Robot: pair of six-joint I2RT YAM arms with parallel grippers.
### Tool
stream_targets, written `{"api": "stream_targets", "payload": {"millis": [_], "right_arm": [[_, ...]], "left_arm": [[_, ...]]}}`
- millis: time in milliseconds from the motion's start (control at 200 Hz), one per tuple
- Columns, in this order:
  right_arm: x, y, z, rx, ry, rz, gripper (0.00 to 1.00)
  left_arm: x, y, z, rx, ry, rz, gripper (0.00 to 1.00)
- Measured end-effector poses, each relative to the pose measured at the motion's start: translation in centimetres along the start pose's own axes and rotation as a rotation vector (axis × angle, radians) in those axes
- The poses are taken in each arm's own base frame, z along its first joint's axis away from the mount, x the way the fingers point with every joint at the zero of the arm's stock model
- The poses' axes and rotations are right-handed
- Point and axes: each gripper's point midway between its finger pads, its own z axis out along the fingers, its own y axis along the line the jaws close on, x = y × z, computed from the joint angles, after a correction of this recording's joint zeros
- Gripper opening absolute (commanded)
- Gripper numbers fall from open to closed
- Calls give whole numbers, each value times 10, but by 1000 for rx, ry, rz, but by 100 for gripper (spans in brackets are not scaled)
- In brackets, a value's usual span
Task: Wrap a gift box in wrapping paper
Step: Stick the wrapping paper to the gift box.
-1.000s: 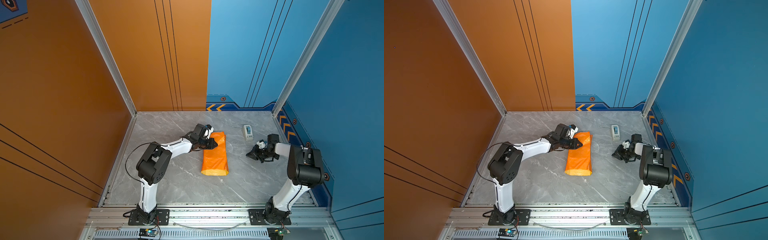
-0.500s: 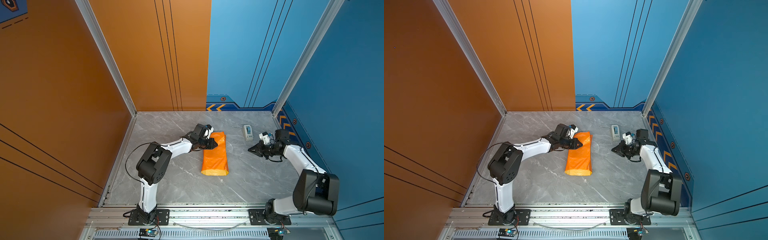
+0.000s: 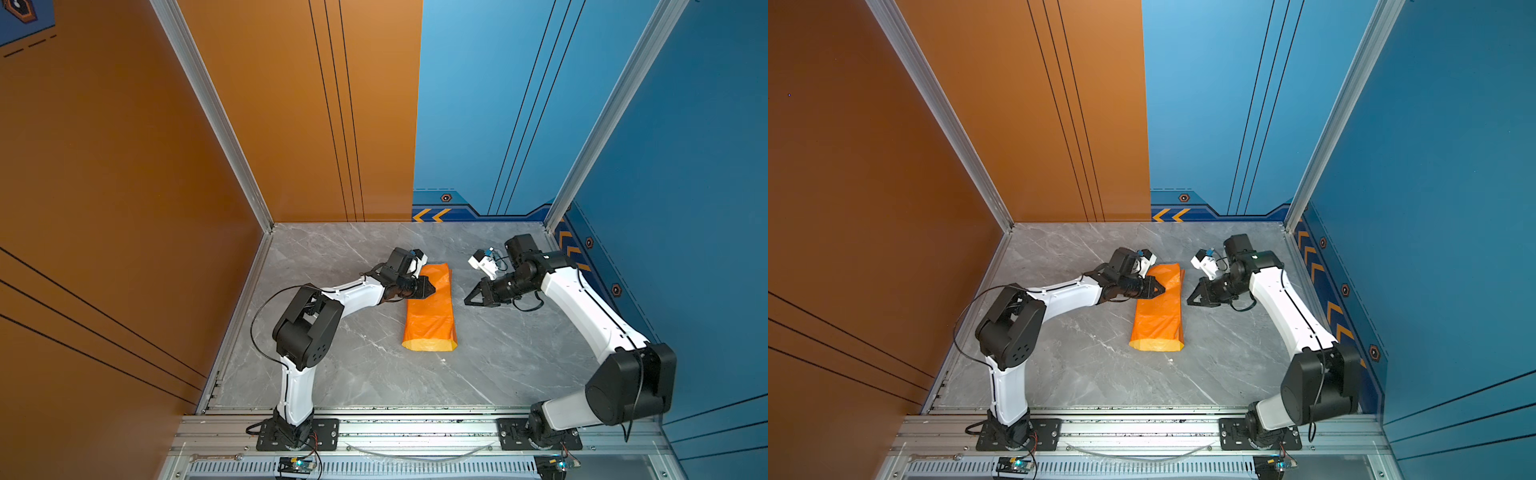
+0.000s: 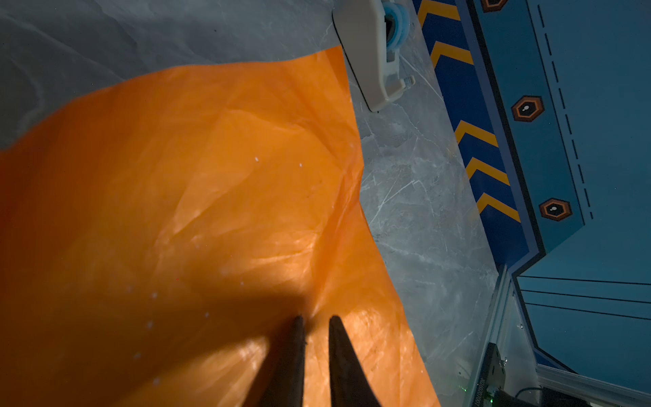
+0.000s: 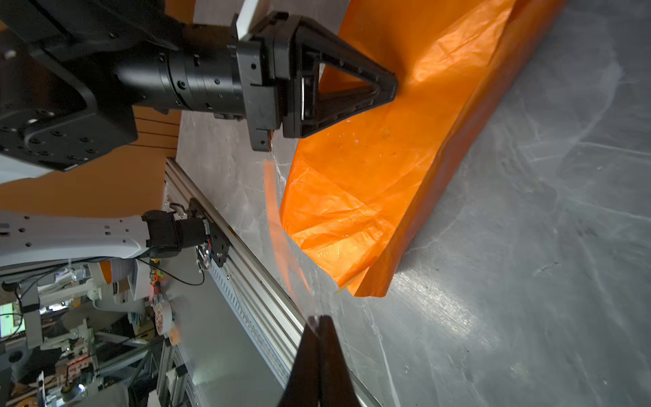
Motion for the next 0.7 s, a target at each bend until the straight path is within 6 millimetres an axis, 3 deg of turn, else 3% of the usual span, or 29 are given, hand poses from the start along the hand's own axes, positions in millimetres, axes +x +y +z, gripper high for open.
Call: {"api": "stream_targets", "payload": {"millis": [365,701], "right_arm": [[1,-28,42,100,322,-16,0],[5,-52,64,98,499,23,0]], "left_arm": [[0,0,0,0,0,5,17],[0,0,0,0,1,5,17]]}}
